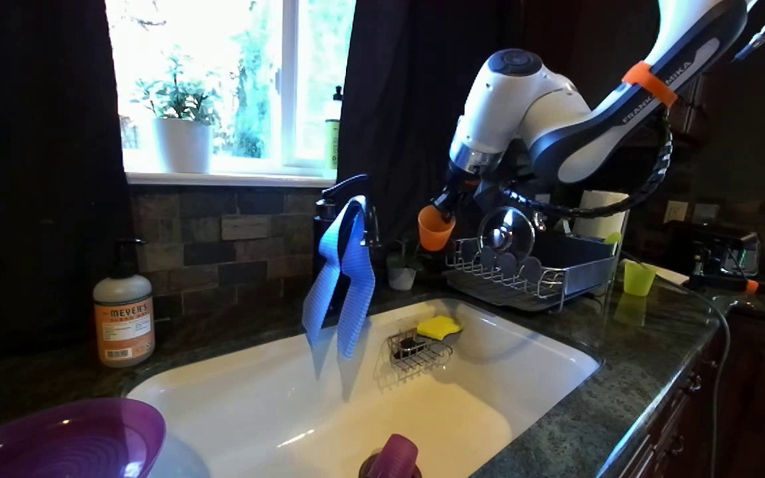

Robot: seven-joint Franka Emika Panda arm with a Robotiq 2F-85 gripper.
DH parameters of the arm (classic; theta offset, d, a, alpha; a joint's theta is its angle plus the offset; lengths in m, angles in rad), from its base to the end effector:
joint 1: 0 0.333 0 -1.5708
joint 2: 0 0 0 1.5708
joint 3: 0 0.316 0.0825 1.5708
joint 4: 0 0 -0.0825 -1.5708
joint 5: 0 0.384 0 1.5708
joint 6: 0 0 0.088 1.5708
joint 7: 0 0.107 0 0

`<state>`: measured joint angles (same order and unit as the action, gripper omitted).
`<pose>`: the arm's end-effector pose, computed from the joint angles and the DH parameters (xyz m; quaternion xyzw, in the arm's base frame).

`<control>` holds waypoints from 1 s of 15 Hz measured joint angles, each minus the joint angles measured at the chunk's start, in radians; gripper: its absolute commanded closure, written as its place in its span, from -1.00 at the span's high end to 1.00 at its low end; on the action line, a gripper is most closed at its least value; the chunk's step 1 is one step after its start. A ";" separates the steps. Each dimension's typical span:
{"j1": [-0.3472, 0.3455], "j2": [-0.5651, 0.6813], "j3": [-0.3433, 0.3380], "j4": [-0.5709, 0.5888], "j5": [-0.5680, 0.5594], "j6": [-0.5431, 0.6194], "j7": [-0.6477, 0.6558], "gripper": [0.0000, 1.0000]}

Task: Put the orange cup on the pink plate

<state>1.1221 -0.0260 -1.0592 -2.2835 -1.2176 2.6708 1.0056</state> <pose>0.5327 0.0605 0.3871 0.9224 0.0306 0.3210 0.2125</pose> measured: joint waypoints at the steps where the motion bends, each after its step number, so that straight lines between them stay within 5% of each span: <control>1: 0.022 -0.039 0.032 0.007 -0.055 -0.085 0.051 -0.98; 4: -0.041 -0.143 0.260 0.003 -0.167 -0.339 0.183 -0.98; 9: -0.203 -0.262 0.674 -0.041 -0.189 -0.690 0.232 -0.98; 12: -0.372 -0.302 0.897 -0.077 -0.213 -0.693 0.224 -0.98; 15: -0.507 -0.339 1.015 -0.114 -0.283 -0.555 0.179 -0.98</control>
<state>0.6155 -0.3645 -0.0445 -2.3972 -1.5008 2.1155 1.1849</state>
